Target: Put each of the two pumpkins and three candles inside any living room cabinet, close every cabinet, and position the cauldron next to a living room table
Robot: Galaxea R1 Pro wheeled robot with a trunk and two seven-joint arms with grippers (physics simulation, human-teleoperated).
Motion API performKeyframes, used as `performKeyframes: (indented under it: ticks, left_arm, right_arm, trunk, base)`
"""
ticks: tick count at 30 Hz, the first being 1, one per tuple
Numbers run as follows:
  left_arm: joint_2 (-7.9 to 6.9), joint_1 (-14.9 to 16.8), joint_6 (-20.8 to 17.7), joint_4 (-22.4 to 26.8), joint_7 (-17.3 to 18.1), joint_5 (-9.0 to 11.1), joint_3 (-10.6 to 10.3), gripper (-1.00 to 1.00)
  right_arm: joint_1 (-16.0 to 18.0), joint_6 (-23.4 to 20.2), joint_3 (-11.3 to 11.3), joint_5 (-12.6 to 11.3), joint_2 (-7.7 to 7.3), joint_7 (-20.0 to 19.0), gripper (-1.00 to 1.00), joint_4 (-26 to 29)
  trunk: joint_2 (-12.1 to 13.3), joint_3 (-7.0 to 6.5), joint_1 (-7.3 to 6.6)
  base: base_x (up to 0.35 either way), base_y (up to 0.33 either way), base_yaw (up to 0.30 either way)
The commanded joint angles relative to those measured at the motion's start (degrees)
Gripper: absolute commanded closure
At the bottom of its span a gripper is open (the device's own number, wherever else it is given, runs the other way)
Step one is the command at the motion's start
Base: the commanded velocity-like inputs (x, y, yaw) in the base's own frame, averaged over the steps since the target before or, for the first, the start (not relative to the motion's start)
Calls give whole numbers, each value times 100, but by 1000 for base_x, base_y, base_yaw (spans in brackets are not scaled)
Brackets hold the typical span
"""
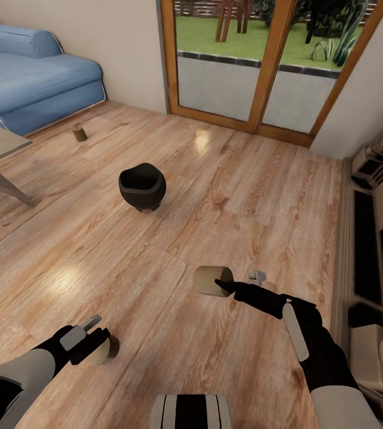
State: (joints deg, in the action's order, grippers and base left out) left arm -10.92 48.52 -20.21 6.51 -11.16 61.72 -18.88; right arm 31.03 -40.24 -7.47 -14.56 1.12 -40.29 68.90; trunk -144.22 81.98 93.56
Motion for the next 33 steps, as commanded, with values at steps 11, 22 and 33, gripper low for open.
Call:
performKeyframes:
  ticks: [11, 22, 33]
  left_arm:
    - [2, 0, 0, 0, 0, -9, -10, 100]
    - [-50, 4, -8, 9, 0, -4, -2, 100]
    - [-94, 26, -76, 569, -47, -6, 2, 100]
  right_arm:
    - [0, -1, 8, -3, 1, 5, 100, 0]
    - [0, -1, 9, -3, 1, 6, 100, 0]
    - [0, -1, 2, -3, -7, 6, 100, 0]
  trunk:
    - [0, 0, 0]
    - [0, 0, 0]
    - [0, 0, 0]
  base:
    - [0, 0, 0]
    - [0, 0, 0]
    - [0, 0, 0]
